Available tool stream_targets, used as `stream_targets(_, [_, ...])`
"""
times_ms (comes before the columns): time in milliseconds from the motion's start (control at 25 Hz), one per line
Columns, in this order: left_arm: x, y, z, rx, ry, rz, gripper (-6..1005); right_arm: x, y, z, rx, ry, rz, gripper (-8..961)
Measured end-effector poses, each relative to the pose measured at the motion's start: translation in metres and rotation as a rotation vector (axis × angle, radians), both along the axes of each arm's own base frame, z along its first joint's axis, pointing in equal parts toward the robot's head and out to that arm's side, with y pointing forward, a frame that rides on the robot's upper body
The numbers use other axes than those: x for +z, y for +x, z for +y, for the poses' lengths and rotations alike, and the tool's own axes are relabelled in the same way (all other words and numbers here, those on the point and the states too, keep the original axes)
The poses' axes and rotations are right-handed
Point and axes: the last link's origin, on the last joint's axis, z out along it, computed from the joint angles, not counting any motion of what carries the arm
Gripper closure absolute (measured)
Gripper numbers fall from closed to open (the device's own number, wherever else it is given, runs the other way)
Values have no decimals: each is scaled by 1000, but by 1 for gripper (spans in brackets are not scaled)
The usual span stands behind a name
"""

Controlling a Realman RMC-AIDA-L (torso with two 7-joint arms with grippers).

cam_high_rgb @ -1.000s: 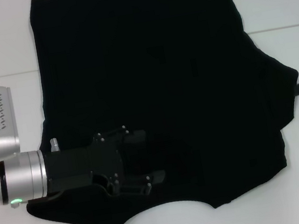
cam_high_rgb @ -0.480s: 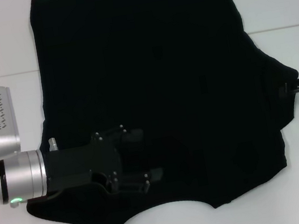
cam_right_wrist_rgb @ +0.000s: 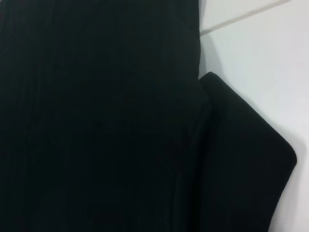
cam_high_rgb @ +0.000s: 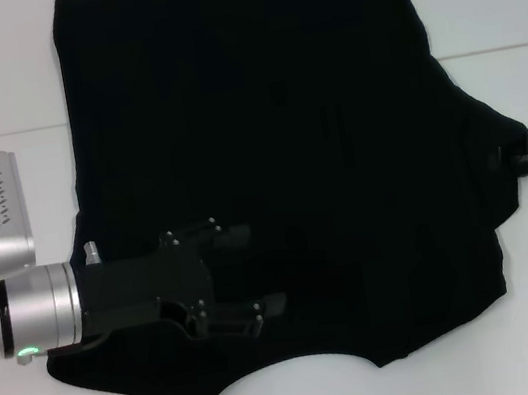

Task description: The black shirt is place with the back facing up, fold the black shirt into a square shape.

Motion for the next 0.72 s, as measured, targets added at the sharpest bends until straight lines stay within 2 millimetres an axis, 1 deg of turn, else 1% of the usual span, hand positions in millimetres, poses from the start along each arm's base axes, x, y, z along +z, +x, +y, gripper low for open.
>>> stream_targets(120, [0, -1, 1, 4, 5, 3, 53, -1, -1, 0, 1, -1, 1, 532])
stream_targets(720, [1, -1, 1, 17, 5, 3, 52, 1, 0, -1, 7, -14, -11, 511])
